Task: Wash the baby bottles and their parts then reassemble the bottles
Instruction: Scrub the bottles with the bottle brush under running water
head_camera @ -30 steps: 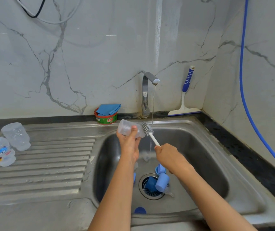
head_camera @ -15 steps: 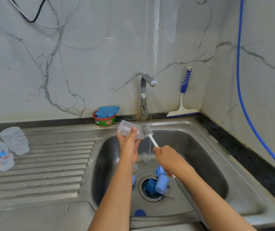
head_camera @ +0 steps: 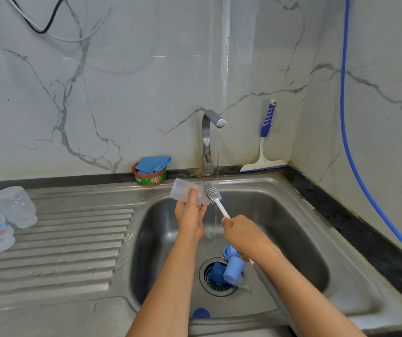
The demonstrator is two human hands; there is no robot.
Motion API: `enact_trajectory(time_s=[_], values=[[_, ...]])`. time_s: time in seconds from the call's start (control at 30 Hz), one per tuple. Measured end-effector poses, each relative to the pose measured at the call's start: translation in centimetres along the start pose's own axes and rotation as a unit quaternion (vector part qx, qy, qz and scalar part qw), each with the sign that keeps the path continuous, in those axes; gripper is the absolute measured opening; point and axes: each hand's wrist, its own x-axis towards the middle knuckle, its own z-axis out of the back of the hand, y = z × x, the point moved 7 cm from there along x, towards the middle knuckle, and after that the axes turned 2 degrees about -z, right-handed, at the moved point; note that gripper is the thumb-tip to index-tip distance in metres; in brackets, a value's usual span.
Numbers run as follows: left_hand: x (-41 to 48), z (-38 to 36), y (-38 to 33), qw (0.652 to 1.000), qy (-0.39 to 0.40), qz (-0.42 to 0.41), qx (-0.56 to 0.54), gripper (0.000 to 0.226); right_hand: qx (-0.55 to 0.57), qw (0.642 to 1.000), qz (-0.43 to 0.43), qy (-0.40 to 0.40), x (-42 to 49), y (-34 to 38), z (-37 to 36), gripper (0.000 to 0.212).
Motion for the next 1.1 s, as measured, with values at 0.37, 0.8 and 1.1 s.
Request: enact_trajectory(time_s=[0.37, 0.8, 1.1], values=[[0.4, -0.5, -0.4, 0.997, 0.033, -0.029, 0.059, 0.052, -0.009, 1.0, -0.006, 0.001, 0.0, -0.2, 0.4, 0.036], [0.1, -0.8, -0.9, 0.989, 0.101, -0.016, 0.105, 0.046, -0.024, 0.999, -0.023, -0.001, 0.1, -0.5, 0.7, 0.034], [0.2, -0.6, -1.3, 0.997, 0.049, -0.034, 0.042, 0.052, -0.042, 0.999, 0.0, 0.015, -0.3, -0.1, 0.3, 0.035]])
